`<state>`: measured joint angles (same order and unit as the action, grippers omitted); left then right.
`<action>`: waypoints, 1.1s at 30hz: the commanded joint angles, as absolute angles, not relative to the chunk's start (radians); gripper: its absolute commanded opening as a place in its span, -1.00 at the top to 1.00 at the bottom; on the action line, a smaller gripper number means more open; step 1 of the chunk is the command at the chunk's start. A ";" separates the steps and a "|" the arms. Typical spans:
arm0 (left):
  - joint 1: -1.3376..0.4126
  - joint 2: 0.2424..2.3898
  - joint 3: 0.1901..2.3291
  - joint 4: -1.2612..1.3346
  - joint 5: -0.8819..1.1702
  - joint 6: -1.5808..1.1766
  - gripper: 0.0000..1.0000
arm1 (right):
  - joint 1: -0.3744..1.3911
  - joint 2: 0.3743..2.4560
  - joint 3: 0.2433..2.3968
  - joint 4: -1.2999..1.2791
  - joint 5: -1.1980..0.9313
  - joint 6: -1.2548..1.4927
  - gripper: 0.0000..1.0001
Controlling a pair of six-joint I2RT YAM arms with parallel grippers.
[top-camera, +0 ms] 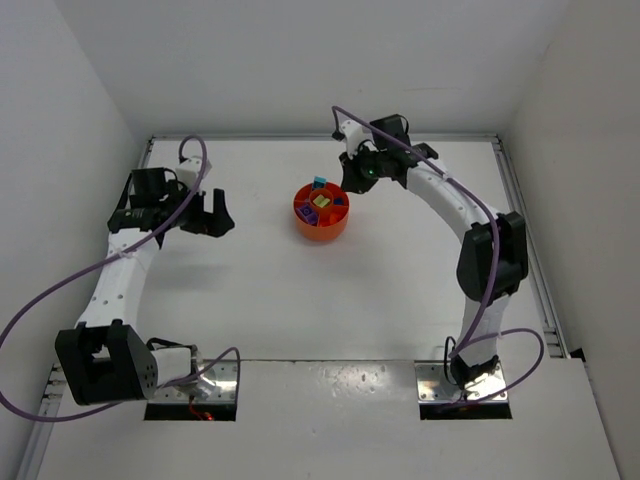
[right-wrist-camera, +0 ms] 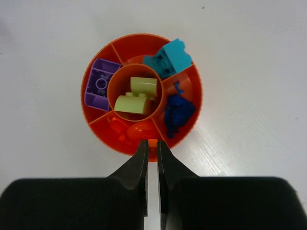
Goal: Sort the legos into containers by color
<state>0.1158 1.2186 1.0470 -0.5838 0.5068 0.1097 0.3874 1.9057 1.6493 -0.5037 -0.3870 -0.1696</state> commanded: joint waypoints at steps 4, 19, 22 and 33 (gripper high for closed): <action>0.091 1.218 1.081 -0.537 0.485 0.091 -0.98 | 0.409 1.908 1.665 -0.522 -0.497 -0.141 0.99; 0.081 1.227 1.081 -0.519 0.462 0.091 -0.98 | 0.419 1.908 1.560 -0.440 -0.469 -0.141 0.97; 0.072 1.227 1.081 -0.518 0.462 0.081 -0.98 | 0.419 1.917 1.551 -0.440 -0.469 -0.141 0.93; 0.054 1.227 1.063 -0.500 0.422 0.063 -0.98 | 0.428 1.947 1.560 -0.411 -0.459 -0.114 0.70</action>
<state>0.0708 1.2293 1.0477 -0.5354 0.4366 0.0845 0.4194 1.9305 1.5482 -0.4576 -0.4488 -0.1337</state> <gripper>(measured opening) 0.989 0.132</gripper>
